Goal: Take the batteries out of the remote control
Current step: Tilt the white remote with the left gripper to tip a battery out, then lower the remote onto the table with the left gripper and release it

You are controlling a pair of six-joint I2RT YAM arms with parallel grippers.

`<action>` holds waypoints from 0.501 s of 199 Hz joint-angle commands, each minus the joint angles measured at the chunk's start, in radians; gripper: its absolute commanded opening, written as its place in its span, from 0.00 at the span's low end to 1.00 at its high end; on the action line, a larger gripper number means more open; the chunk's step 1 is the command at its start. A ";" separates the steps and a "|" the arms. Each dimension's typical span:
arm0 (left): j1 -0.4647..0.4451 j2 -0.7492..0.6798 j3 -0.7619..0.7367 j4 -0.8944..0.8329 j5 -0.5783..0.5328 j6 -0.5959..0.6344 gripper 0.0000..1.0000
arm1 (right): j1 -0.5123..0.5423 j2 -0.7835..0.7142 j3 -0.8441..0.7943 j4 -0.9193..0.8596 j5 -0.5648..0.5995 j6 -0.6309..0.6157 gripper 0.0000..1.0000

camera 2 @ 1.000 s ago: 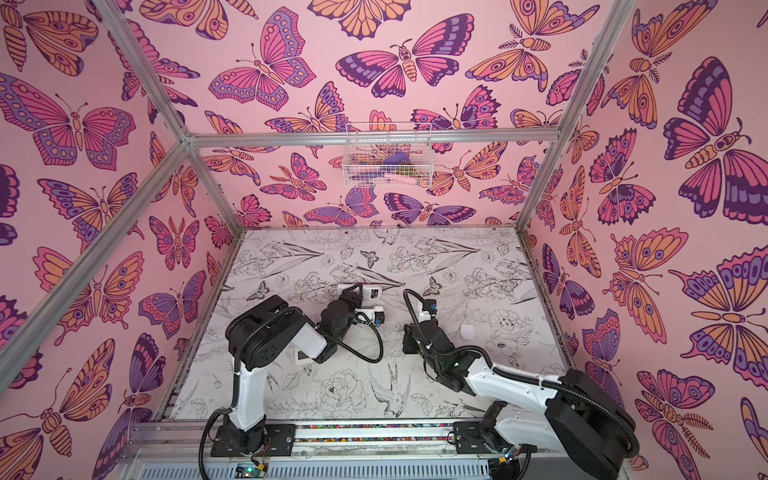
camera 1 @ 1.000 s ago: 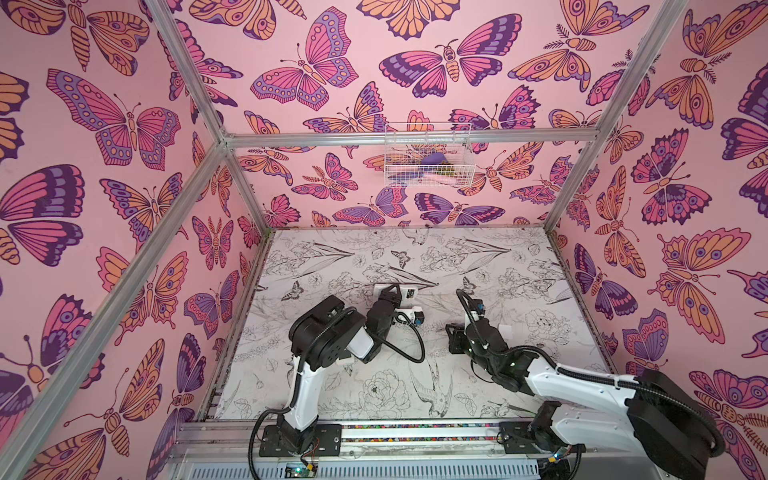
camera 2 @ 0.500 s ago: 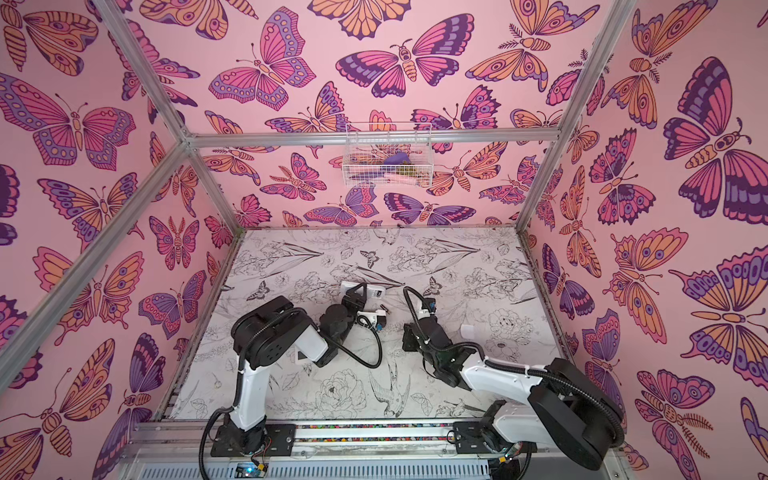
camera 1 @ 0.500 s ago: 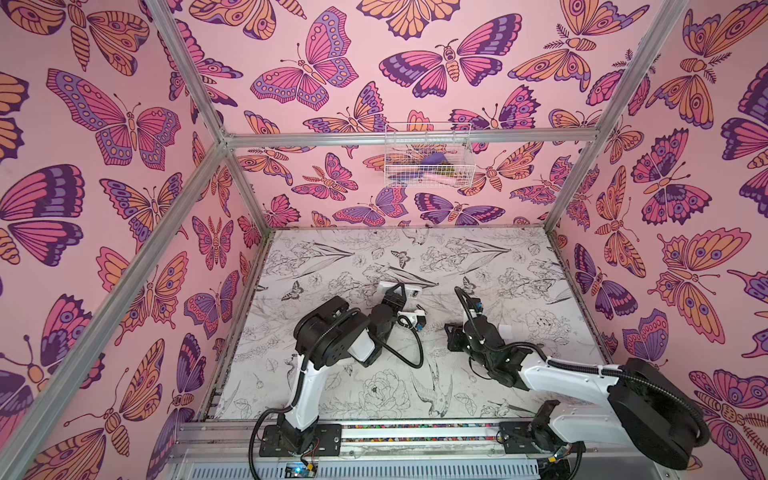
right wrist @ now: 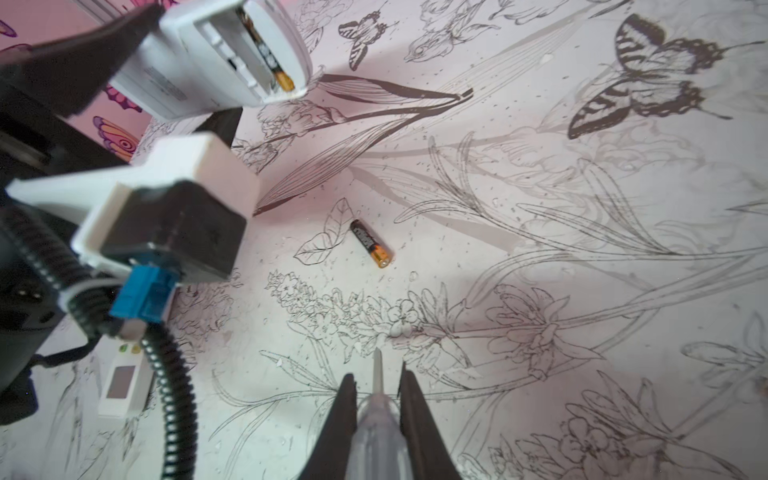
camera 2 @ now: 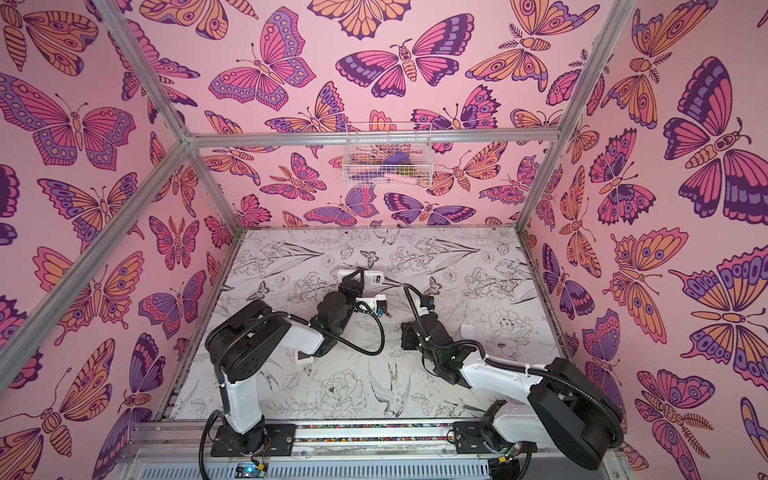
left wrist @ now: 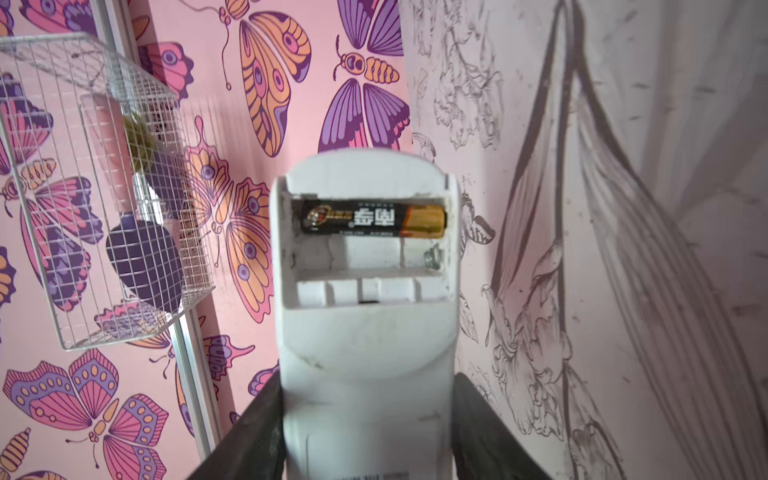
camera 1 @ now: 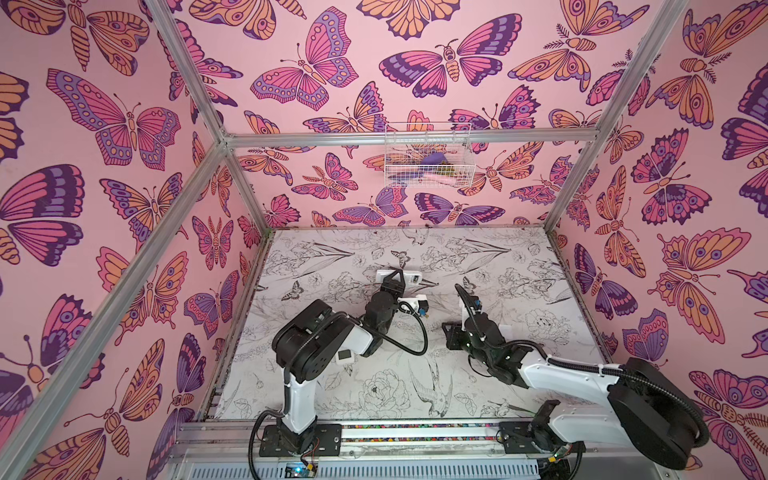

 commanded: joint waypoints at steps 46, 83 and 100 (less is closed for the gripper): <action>-0.007 -0.291 0.163 -0.842 -0.080 -0.512 0.00 | -0.007 -0.025 0.055 0.010 -0.053 0.023 0.00; -0.005 -0.375 0.276 -1.293 -0.003 -0.834 0.00 | -0.005 -0.096 0.042 -0.061 -0.048 0.037 0.00; -0.004 -0.390 0.297 -1.441 0.056 -1.001 0.00 | -0.005 -0.125 0.014 -0.050 -0.037 0.041 0.00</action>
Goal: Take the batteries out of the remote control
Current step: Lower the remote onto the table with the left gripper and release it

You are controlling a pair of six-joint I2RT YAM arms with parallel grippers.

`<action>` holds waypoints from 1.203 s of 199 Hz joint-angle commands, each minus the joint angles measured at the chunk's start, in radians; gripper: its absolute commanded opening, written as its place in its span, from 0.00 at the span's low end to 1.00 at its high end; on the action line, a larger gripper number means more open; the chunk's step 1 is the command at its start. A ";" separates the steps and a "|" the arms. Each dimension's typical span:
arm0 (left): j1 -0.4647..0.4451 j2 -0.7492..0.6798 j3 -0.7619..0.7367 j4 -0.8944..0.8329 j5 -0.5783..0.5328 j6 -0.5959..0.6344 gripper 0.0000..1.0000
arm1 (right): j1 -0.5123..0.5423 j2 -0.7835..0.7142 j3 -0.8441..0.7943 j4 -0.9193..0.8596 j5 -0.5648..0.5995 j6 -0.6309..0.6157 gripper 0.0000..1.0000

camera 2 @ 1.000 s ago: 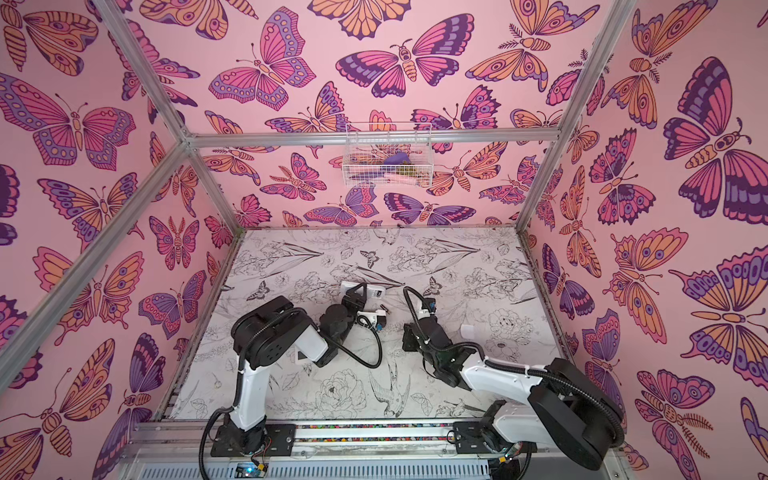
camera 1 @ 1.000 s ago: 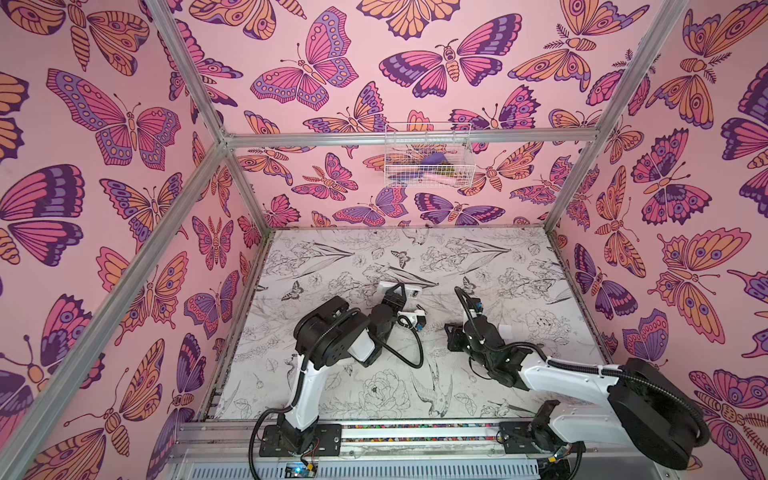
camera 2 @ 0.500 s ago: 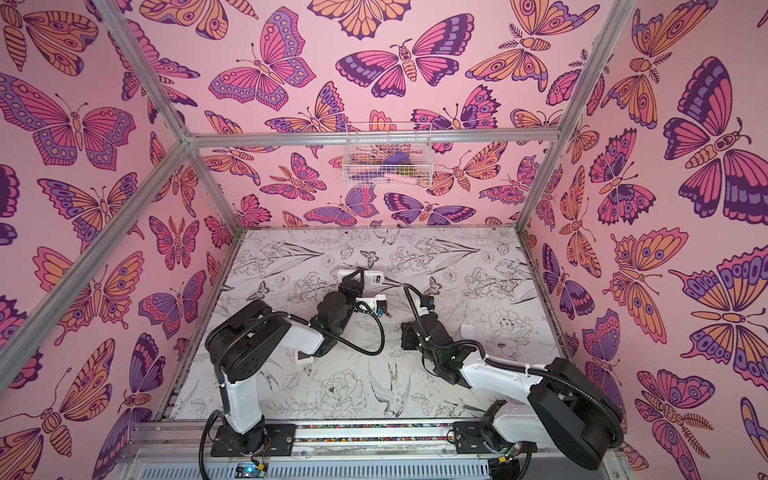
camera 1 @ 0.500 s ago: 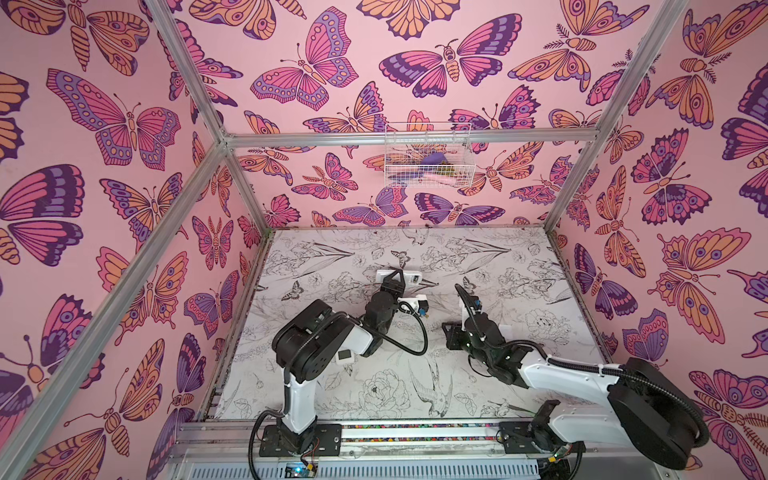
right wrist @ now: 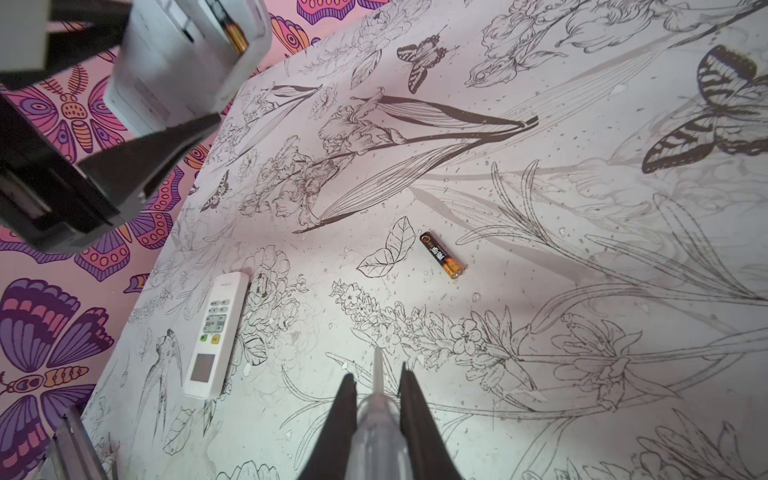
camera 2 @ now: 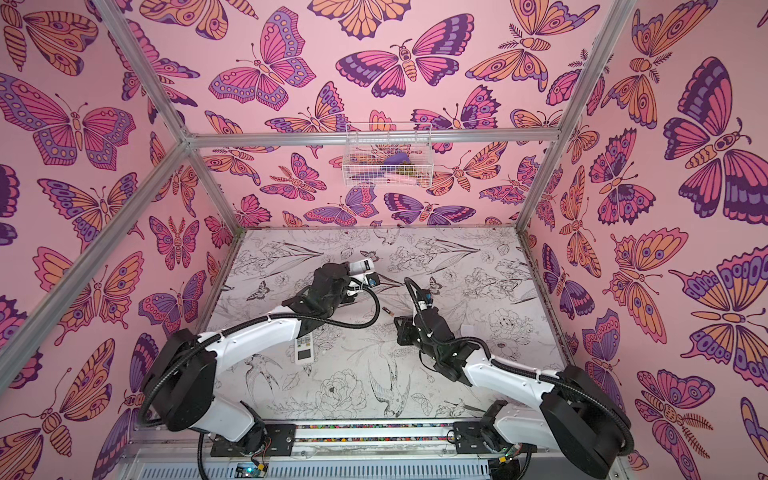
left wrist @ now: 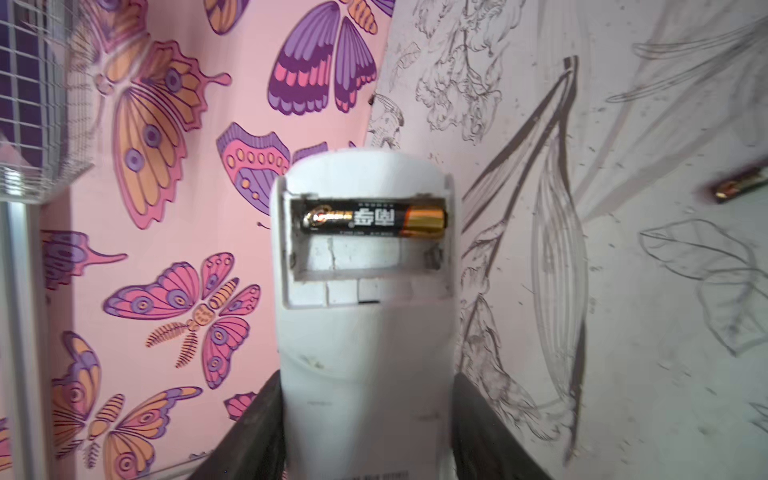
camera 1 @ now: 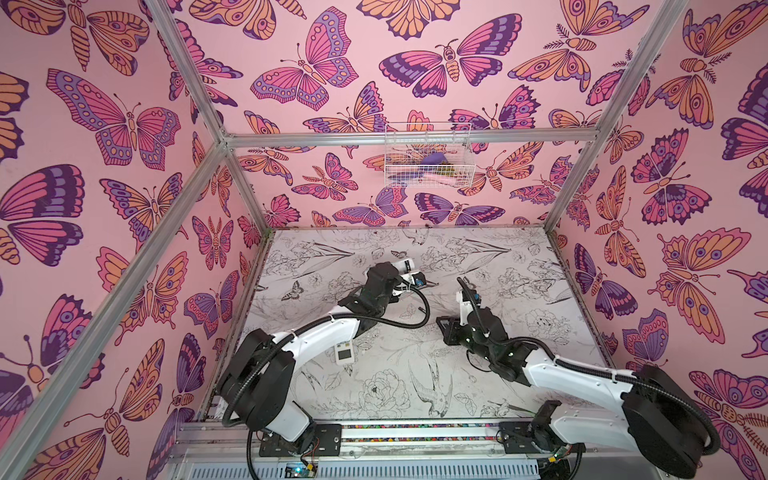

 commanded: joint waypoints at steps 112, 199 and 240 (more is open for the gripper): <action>-0.001 -0.048 -0.076 -0.522 0.438 -0.707 0.00 | 0.008 -0.079 -0.044 -0.062 0.062 0.040 0.00; -0.003 0.020 -0.126 -0.470 0.497 -0.820 0.06 | 0.074 0.012 -0.031 0.010 0.045 0.100 0.00; -0.008 0.070 -0.112 -0.460 0.476 -0.837 0.09 | 0.098 0.058 -0.019 0.023 0.033 0.113 0.00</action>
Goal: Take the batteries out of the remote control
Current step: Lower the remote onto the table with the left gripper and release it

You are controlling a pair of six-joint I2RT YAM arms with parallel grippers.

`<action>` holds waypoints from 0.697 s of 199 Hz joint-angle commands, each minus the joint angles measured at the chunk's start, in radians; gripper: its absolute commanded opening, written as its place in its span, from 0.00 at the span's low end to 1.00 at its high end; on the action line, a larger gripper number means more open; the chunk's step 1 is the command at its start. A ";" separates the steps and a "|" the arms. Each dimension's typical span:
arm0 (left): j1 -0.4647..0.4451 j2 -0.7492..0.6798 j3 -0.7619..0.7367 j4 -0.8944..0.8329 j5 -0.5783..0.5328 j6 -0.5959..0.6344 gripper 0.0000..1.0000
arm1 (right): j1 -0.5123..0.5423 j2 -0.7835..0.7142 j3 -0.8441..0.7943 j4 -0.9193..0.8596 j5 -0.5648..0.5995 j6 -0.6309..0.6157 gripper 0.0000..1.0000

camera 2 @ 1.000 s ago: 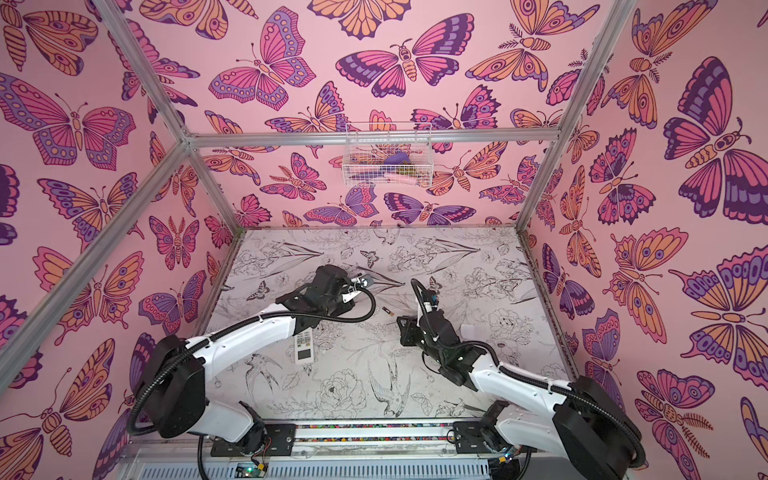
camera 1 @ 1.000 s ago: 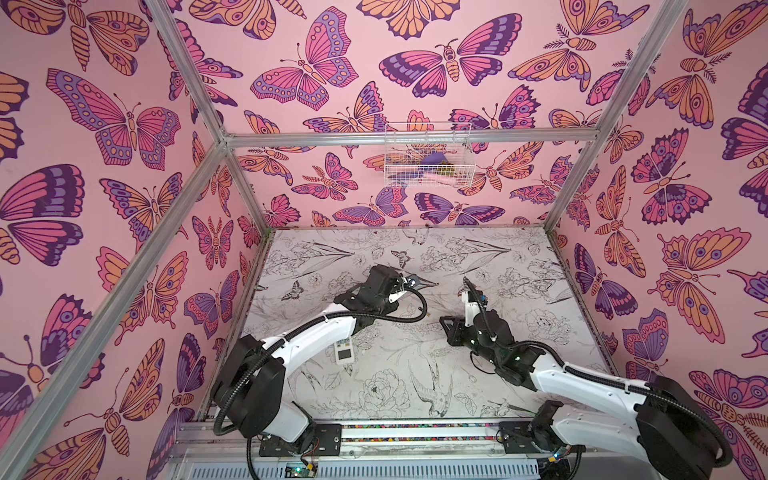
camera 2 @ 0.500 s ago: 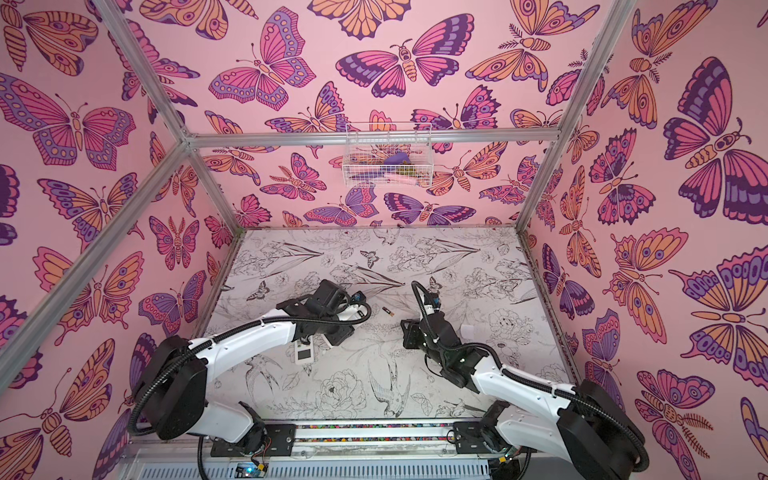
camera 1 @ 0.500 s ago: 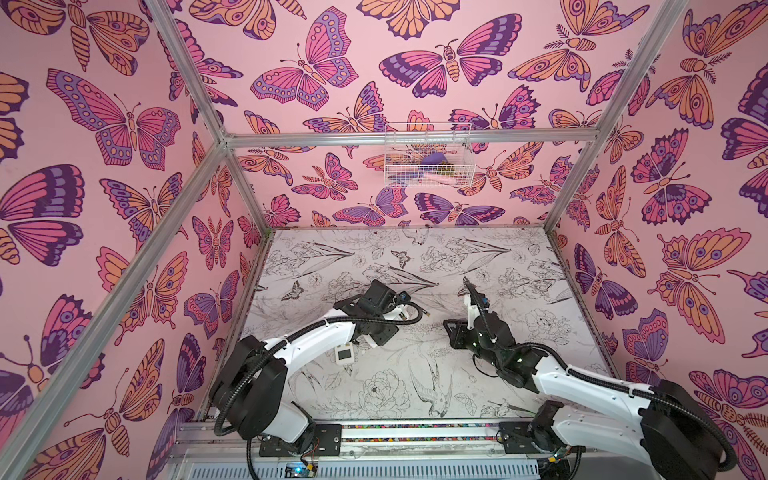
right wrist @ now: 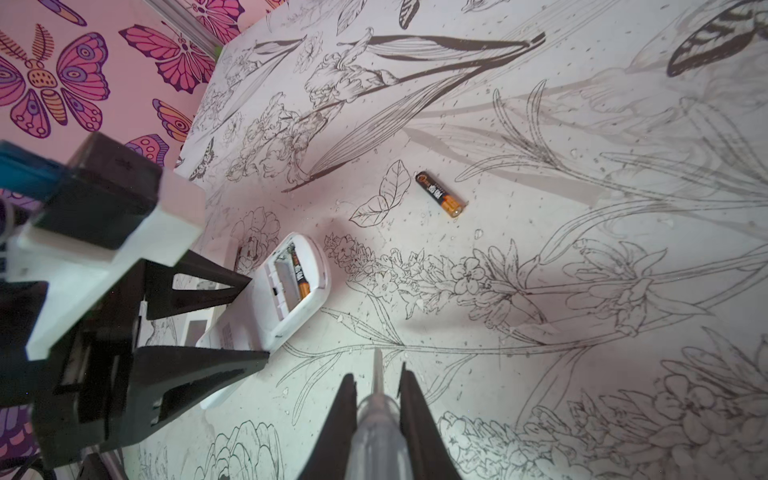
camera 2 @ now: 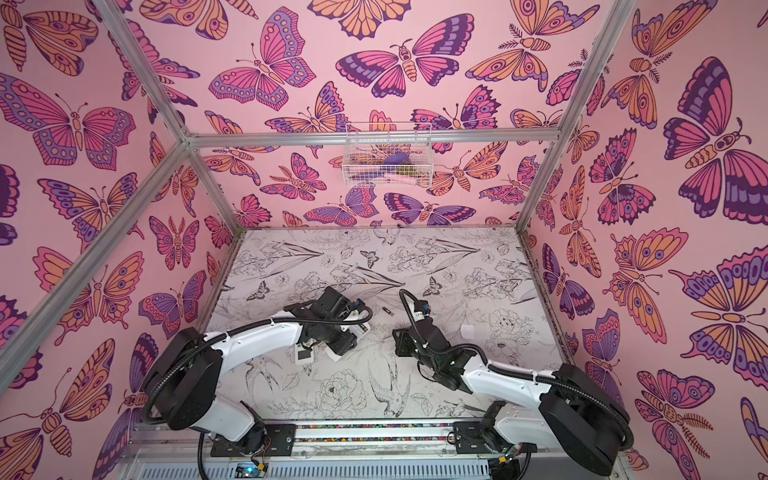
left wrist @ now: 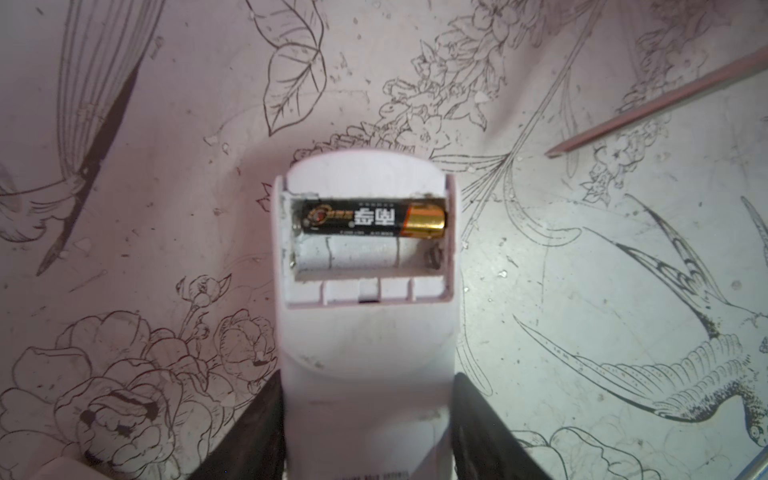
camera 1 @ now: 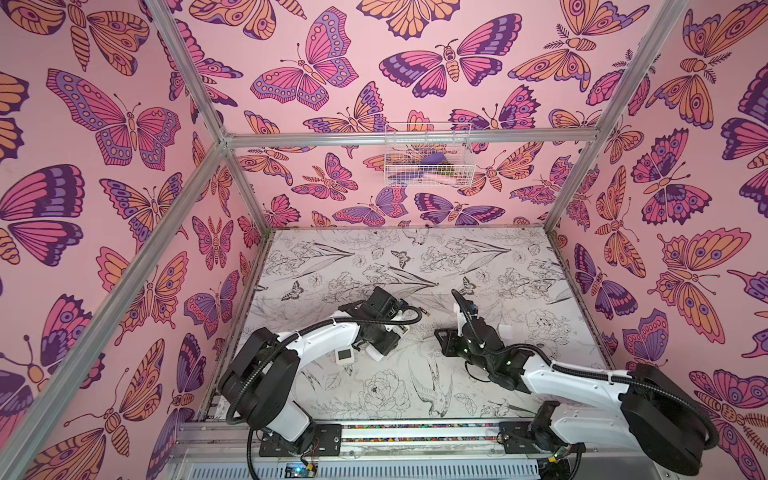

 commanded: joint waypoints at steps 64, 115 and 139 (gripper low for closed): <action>-0.018 0.081 0.035 -0.018 -0.029 -0.032 0.24 | 0.045 0.048 0.028 0.082 0.010 0.036 0.00; -0.018 0.066 0.026 -0.014 -0.049 -0.035 0.55 | 0.048 0.042 0.036 0.061 0.023 0.027 0.00; -0.018 0.060 0.022 -0.006 -0.037 -0.037 0.68 | 0.049 0.049 0.042 0.051 0.025 0.017 0.00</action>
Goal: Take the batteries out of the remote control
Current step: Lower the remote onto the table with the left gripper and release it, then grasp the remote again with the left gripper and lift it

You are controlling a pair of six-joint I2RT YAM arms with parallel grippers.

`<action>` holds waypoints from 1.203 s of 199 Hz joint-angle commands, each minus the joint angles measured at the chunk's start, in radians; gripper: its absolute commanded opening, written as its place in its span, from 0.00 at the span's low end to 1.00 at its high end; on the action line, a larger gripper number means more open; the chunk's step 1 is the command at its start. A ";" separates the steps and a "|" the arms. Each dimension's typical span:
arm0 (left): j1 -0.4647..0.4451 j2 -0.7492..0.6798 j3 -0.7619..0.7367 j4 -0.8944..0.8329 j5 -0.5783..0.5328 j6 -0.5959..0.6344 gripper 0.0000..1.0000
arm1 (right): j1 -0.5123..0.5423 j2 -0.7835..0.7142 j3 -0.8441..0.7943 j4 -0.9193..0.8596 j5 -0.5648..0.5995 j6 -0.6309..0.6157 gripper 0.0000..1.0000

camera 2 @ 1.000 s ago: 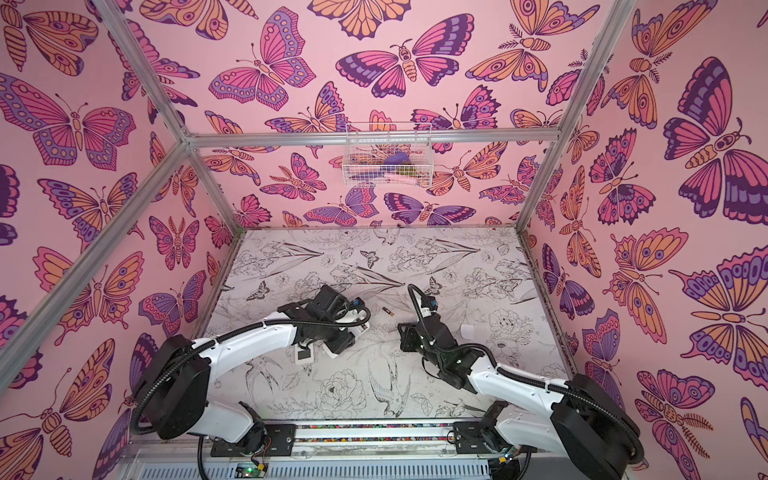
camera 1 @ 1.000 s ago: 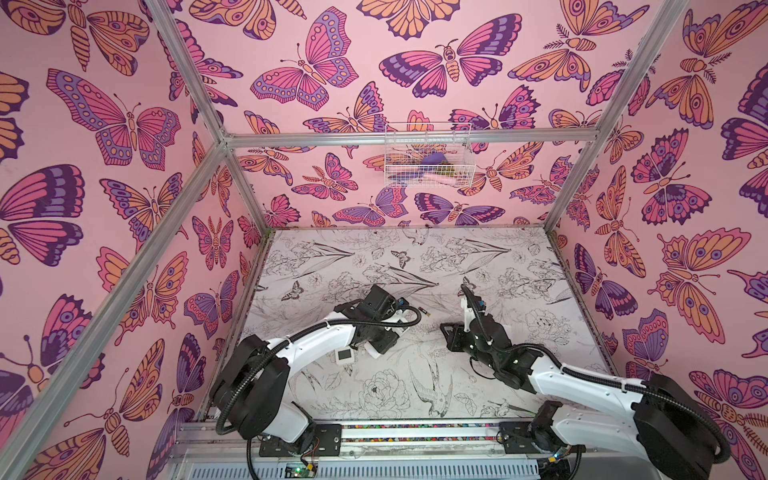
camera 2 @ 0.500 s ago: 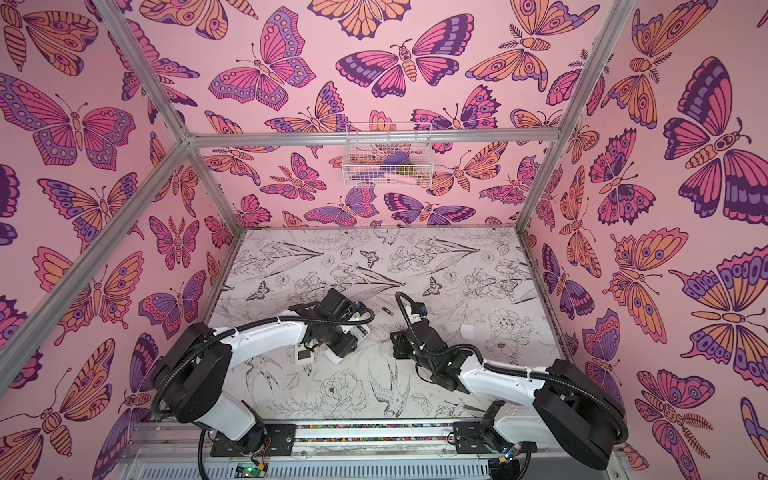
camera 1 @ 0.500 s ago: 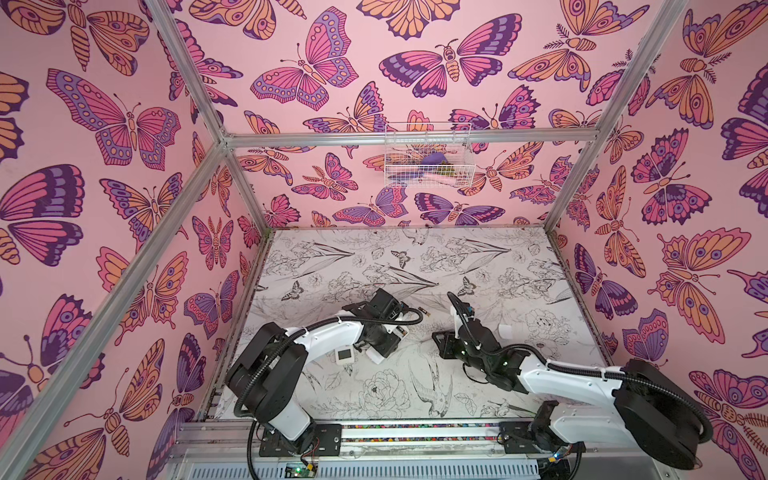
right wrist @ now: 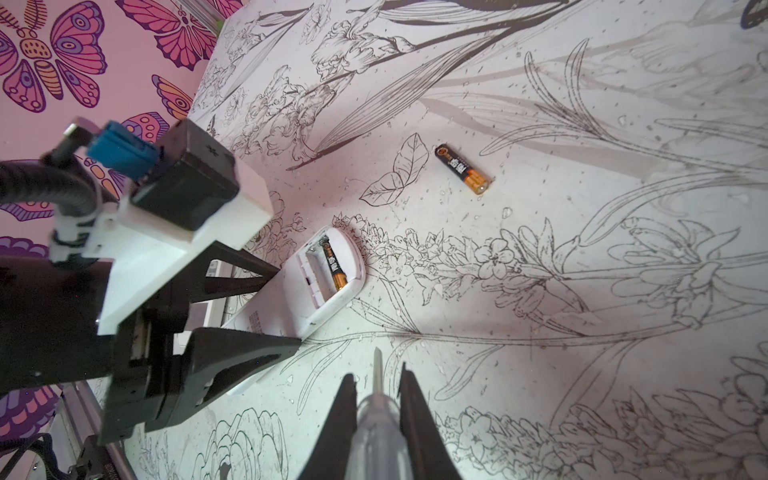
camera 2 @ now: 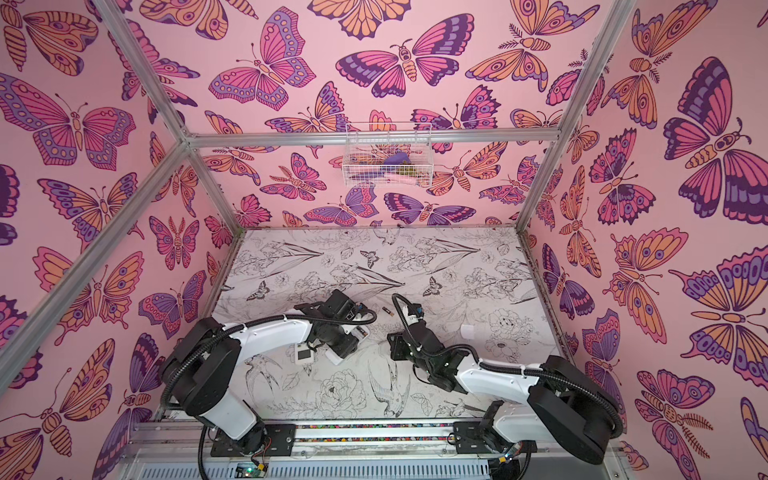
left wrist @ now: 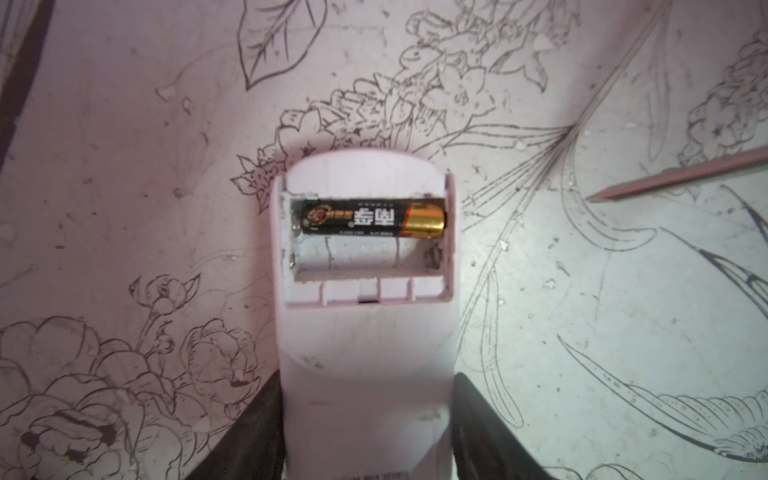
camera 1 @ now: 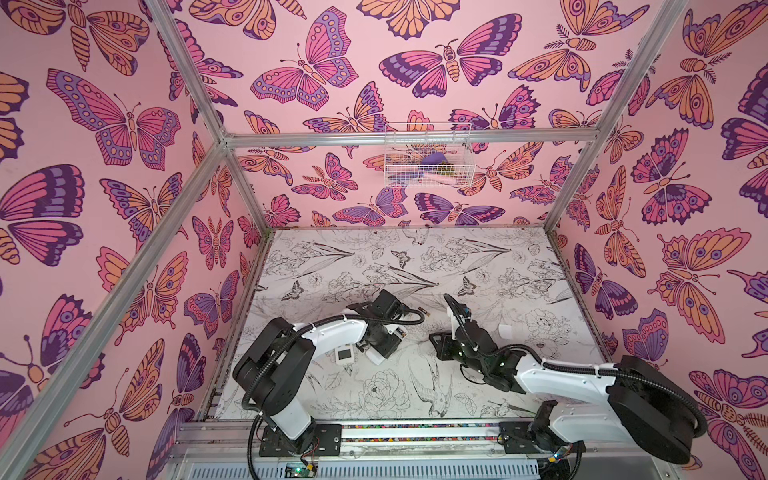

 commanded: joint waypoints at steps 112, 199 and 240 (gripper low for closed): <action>0.120 -0.206 -0.038 0.022 0.054 0.024 0.81 | 0.048 0.122 0.135 -0.012 0.028 0.005 0.00; 0.320 -0.355 -0.104 0.073 0.133 0.100 0.93 | 0.046 0.249 0.223 0.012 0.025 -0.020 0.00; 0.417 -0.426 -0.113 0.071 0.152 0.098 0.95 | 0.036 0.319 0.281 0.007 -0.002 -0.054 0.00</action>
